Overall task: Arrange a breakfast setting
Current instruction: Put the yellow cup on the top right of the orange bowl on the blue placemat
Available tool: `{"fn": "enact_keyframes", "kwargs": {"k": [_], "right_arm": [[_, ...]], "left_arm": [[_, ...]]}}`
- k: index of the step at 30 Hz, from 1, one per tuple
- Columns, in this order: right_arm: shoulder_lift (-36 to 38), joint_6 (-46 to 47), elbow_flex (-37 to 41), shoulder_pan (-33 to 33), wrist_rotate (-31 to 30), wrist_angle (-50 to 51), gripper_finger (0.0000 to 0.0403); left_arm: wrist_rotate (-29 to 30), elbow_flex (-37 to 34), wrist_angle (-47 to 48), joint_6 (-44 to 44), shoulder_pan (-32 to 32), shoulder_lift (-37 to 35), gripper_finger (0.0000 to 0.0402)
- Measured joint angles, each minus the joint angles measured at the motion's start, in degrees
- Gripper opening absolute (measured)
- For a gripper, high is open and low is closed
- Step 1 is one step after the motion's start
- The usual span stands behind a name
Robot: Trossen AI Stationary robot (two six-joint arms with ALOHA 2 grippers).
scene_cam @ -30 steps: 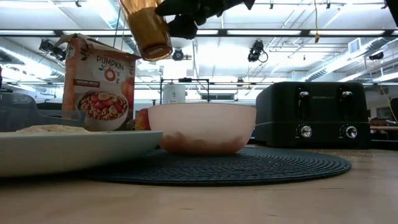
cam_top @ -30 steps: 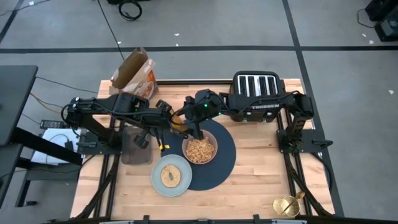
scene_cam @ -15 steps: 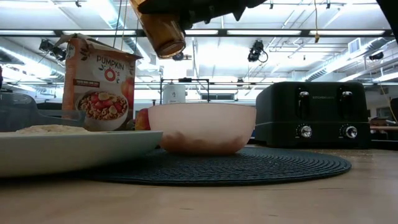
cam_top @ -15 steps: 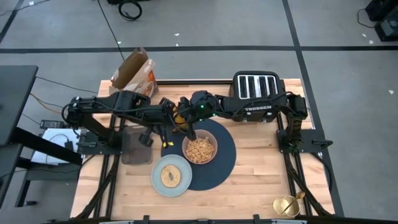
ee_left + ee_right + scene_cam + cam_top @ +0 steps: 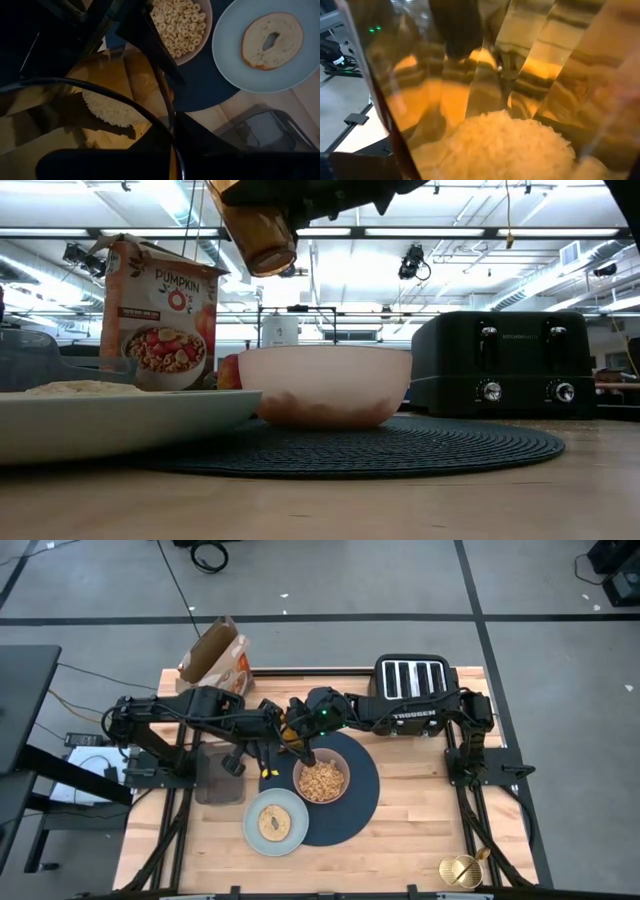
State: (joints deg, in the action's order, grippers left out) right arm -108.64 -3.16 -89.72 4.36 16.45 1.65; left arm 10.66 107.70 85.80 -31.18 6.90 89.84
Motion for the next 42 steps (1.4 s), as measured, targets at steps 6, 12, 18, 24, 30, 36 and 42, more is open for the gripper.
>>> {"fn": "enact_keyframes", "kwargs": {"k": [6, 12, 18, 24, 30, 36, 42], "right_arm": [[0.0, 0.4, 0.0, -0.1, -1.2, -0.9, 0.0355], [0.4, 0.5, 0.0, -0.1, -1.3, -2.0, 0.0355], [2.6, 0.2, 0.0, 0.8, -1.2, 0.3, 0.0354], [4.9, -0.3, 0.0, 2.7, -0.4, 5.4, 0.0353], [7.7, -1.1, 0.0, 3.8, 1.4, 8.1, 0.0353], [11.1, 1.7, 0.0, 5.7, 6.6, 10.3, 0.0353], [16.3, 0.6, 1.2, 7.2, 8.4, 16.5, 0.0353]], "left_arm": [[-0.5, 0.0, -0.9, 3.2, 0.0, 0.0, 0.0065], [-4.6, -0.1, 0.1, 9.2, 0.0, -1.1, 0.0146], [-6.4, -0.1, -0.2, 19.5, 0.3, -7.4, 0.0203], [-5.4, 0.0, -3.2, 29.6, 0.3, -17.6, 0.0212], [1.3, -0.1, -9.6, 36.5, 0.5, -25.9, 0.0212], [3.7, -5.1, -22.0, 36.6, 0.5, -30.6, 0.0212], [3.7, -24.5, -42.8, 36.5, 0.5, -36.3, 0.0212]]}}
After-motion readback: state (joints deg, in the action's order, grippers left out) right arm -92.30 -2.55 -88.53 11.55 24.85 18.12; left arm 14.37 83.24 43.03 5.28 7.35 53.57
